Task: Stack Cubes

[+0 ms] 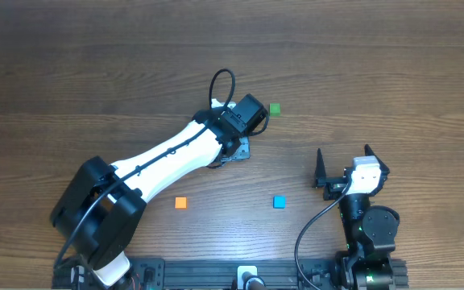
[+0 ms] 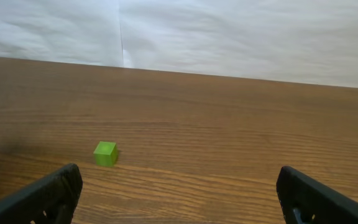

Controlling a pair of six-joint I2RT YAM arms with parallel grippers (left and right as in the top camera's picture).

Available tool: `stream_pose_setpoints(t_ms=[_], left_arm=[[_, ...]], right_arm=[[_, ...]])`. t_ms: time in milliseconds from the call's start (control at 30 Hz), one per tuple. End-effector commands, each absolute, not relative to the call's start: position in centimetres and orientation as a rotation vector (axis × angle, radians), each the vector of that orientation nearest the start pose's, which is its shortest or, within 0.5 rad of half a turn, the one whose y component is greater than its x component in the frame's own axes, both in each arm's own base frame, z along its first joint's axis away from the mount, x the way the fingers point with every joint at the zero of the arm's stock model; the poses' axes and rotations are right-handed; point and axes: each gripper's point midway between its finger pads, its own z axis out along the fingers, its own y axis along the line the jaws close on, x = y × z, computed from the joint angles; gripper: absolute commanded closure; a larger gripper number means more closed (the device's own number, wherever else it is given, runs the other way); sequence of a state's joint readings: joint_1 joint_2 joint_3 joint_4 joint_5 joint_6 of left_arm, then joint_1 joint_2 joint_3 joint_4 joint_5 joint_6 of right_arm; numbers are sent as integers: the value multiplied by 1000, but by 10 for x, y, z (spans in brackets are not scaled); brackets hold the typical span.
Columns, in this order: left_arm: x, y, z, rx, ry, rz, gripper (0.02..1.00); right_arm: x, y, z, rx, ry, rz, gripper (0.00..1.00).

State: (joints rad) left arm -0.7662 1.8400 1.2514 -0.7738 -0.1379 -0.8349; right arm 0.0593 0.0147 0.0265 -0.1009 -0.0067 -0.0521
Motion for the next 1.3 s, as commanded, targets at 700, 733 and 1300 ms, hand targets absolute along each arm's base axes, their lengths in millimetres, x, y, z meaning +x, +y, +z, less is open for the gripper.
stream_pose_setpoints(t_ms=[700,733,1300], left_arm=[[291,-251,36,-126,2869,-73,978],[291,-250,36,-126,2867,-68,976],[291,-246,23,-152,2882,-23,978]], right_arm=[[245,16,156,-99,1655,18,9],[245,16,156,-99,1655,18,7],[245,16,156,-99,1655,18,9]])
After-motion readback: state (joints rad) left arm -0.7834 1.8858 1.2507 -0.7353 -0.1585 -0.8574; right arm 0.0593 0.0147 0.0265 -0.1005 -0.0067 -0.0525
